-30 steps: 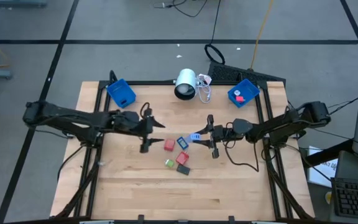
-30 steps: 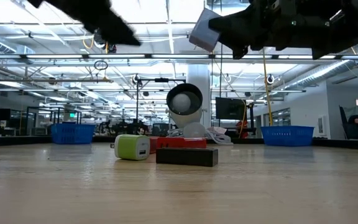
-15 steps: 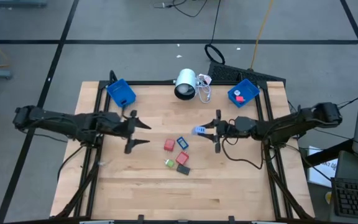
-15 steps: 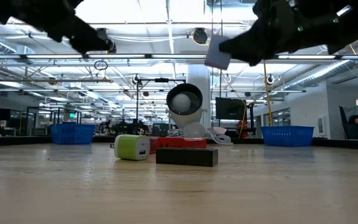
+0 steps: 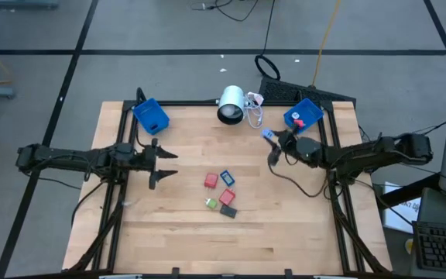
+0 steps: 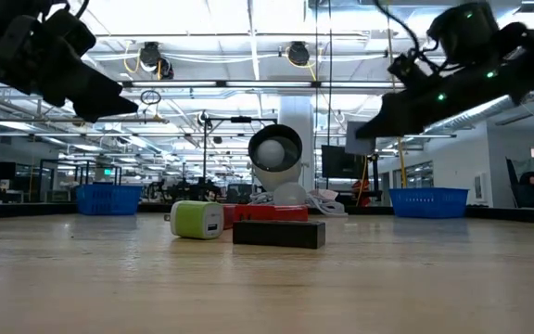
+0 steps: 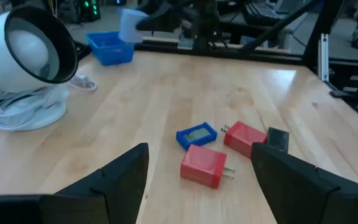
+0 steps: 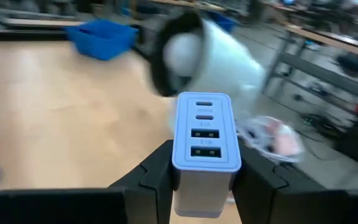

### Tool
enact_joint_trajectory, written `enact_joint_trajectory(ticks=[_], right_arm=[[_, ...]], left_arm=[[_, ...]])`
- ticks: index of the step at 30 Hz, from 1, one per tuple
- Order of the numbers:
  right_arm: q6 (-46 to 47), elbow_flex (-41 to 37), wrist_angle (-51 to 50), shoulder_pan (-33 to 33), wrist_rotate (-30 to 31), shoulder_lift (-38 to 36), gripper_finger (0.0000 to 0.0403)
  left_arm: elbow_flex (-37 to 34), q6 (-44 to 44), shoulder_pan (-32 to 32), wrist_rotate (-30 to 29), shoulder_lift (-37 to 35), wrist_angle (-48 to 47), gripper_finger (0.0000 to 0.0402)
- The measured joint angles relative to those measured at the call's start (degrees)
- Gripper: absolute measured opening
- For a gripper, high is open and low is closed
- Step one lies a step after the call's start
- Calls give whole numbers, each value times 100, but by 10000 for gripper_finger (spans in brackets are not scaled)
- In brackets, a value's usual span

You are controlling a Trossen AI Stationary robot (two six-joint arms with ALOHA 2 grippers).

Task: Pick & Place Office items
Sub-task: Put the blue charger adapter into the right blue bin

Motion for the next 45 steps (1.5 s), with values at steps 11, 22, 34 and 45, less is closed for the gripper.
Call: enact_joint_trajectory(ticks=[11,22,34,45], right_arm=[[19,0,-287,-1966,2,0,115],[177,0,-798,-3241,177,2,117],[240,2,-1656,-3652,748,2,120],[217,6,-1787,-3650,721,308,122]], left_arm=[[-132,474,19,-173,-9,171,263],[-132,438,19,-175,-7,163,272],[-132,438,19,-175,-7,164,280],[-132,438,19,-177,-7,164,257]])
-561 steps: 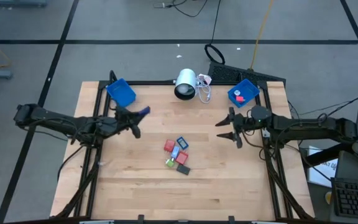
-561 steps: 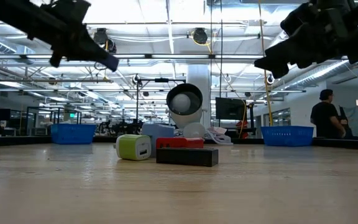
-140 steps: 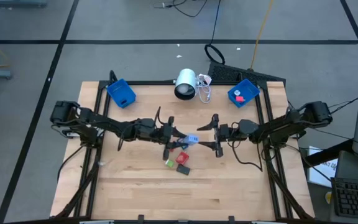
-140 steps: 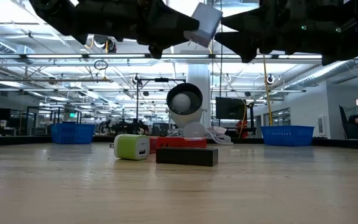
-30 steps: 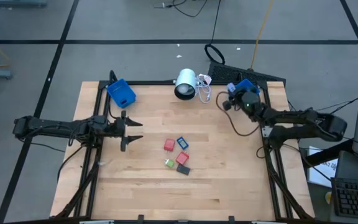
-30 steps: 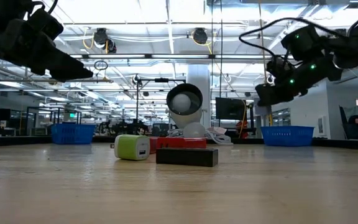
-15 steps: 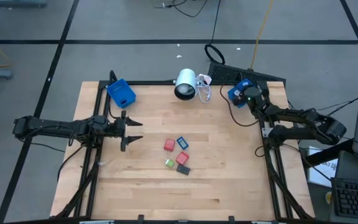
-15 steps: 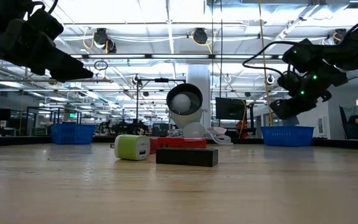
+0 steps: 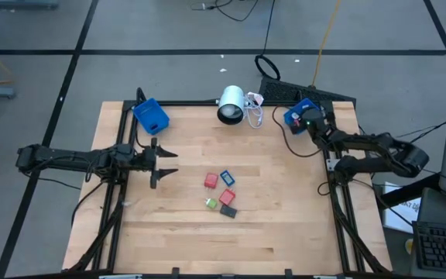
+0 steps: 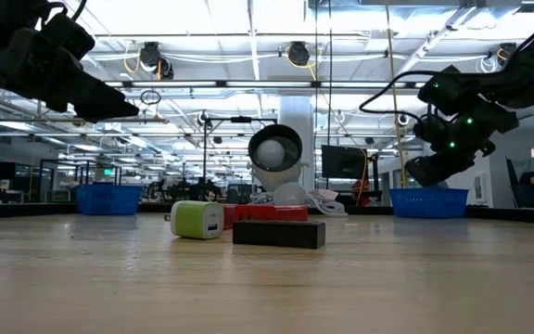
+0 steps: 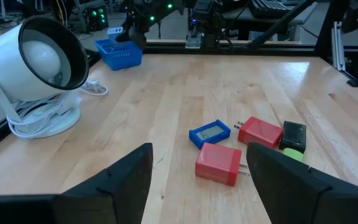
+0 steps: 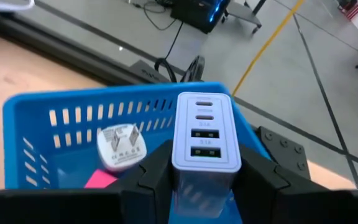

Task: Pick & Place Office items
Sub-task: Put the blue charger adapter into the right blue bin, then put the blue digital timer into the left blue bin

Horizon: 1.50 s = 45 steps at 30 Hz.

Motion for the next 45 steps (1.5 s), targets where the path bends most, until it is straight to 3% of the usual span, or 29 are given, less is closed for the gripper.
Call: enact_joint_trajectory(ticks=[6,19,29,35,45], right_arm=[[26,-2,178,2,-4,175,129],[275,0,323,5,-20,177,200],[425,0,369,31,-489,177,202],[687,0,610,31,-1443,177,199],[1518,0,1051,69,-3743,177,197]], left_arm=[[0,0,0,0,0,-2,255],[0,0,0,0,0,0,282],[0,0,0,0,0,-2,273],[0,2,0,0,0,0,262],[2,0,0,0,0,0,263]])
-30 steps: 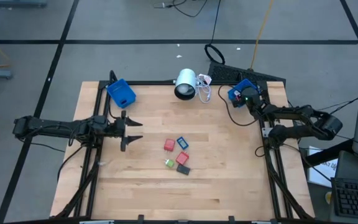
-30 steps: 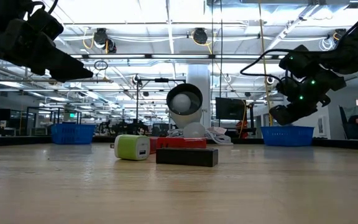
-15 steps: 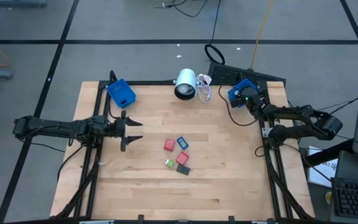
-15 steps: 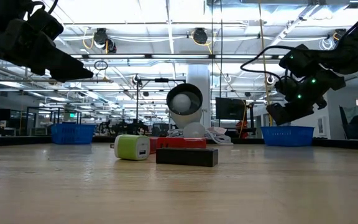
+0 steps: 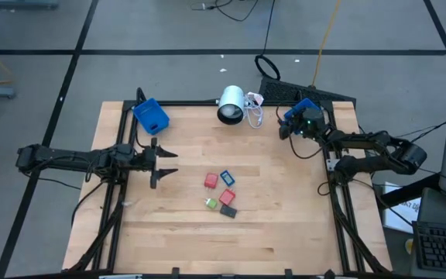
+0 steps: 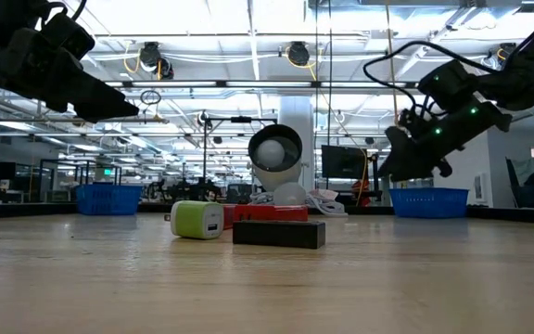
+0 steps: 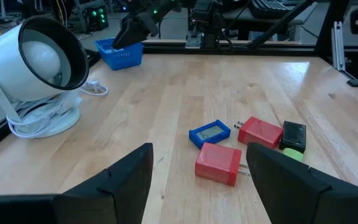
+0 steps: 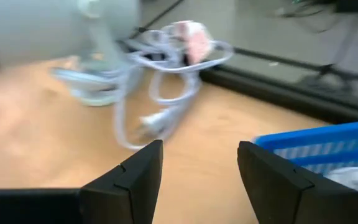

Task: Pick & Place Office items
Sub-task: Put the blue digital timer into the left blue bin

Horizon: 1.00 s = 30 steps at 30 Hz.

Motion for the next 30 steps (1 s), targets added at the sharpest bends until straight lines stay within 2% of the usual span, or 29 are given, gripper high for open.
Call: enact_joint_trajectory(ticks=[7,12,23,30], right_arm=[[176,0,39,715,-163,4,196],[157,0,498,1381,-163,4,196],[124,0,1616,2887,-163,4,196],[-453,0,1803,3776,-176,4,196]], left_arm=[[0,0,0,1,0,-1,278],[0,0,0,0,0,0,284],[2,0,0,0,0,-1,266],[2,0,0,0,1,-1,255]])
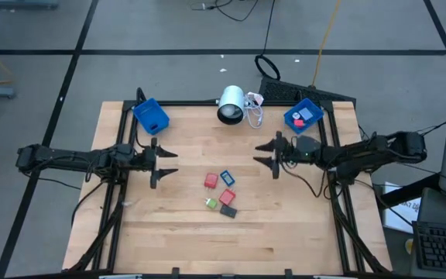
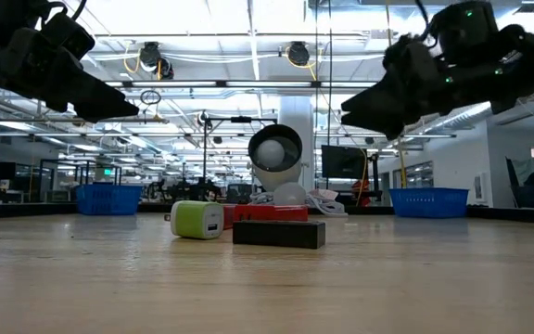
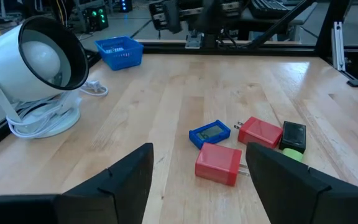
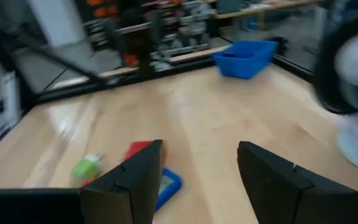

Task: Pick & Place Office items
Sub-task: Put the blue digital timer into the left blue bin

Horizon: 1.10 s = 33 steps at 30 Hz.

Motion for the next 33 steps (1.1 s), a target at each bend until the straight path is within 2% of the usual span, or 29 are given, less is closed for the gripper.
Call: enact_joint_trajectory(ticks=[12,21,33], right_arm=[[-1089,0,0,1023,-4,0,196],[-1173,0,191,1066,-4,0,196],[-1175,0,208,1064,9,0,196]], left_arm=[[0,0,0,1,-1,0,270],[0,0,0,0,1,1,282],[0,0,0,2,1,0,266]])
